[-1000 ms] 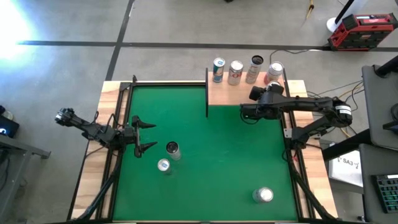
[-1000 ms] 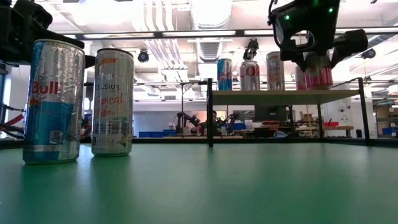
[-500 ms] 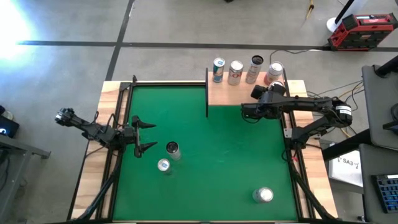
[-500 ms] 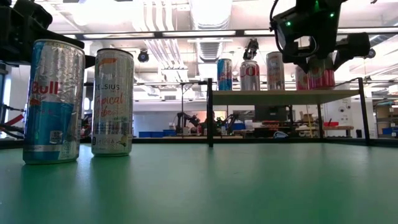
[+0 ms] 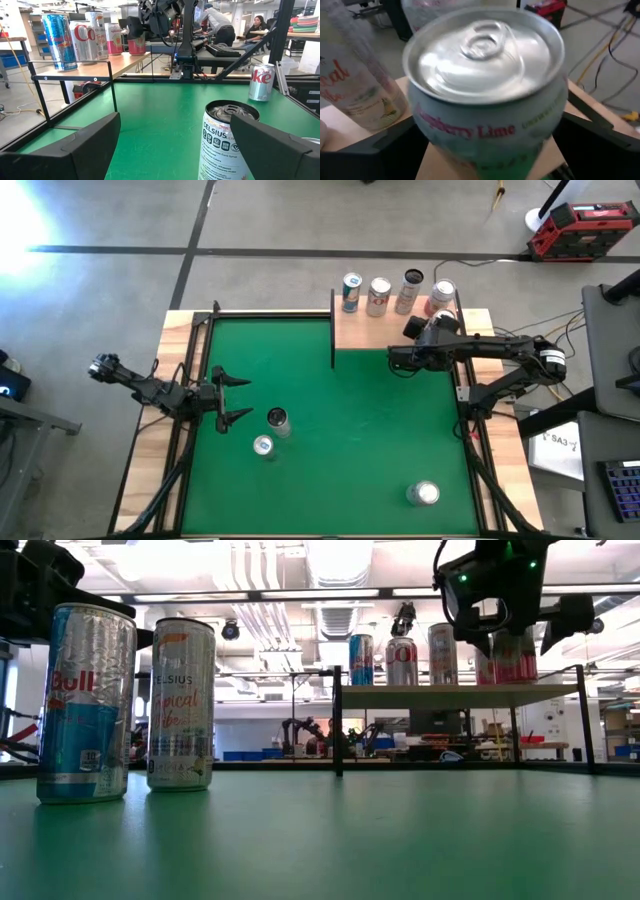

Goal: Place canned beverage on shelf
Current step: Put the pink-white soda can on the shelf aligned with the other pink-white soda can

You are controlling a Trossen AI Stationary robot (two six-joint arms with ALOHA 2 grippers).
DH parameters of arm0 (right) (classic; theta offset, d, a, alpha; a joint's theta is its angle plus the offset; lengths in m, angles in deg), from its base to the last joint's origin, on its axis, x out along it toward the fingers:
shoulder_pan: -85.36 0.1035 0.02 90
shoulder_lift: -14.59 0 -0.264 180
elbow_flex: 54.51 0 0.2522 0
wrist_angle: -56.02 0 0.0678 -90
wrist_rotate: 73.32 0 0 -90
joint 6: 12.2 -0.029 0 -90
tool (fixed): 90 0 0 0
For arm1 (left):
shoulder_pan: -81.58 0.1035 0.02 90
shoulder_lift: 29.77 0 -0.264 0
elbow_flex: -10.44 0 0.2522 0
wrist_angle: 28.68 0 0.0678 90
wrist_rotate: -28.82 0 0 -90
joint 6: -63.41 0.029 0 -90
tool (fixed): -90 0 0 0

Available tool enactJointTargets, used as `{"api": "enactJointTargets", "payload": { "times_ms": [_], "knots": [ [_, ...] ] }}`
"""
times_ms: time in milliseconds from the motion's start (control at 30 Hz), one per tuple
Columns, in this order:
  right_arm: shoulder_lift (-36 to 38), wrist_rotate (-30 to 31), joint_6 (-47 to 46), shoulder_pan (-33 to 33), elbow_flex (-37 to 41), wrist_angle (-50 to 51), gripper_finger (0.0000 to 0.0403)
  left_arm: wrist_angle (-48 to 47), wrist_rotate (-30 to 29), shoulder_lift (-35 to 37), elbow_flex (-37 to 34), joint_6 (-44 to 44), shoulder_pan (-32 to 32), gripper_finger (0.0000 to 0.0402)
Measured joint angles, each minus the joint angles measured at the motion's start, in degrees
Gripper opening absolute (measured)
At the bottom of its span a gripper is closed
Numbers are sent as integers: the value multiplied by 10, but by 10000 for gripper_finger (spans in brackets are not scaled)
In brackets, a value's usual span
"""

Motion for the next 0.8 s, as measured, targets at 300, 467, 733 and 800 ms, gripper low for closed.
{"api": "enactJointTargets", "payload": {
  "times_ms": [300,467,733,800],
  "knots": [
    [0,-57,-23,0,0,0,384,0,0,0,0,0,0,361],
    [0,-98,-12,0,-15,4,384,0,0,0,0,0,0,361],
    [5,-133,66,0,-96,5,384,0,0,0,0,0,0,361],
    [7,-144,78,-1,-111,5,384,0,0,0,0,0,0,361]
  ]
}}
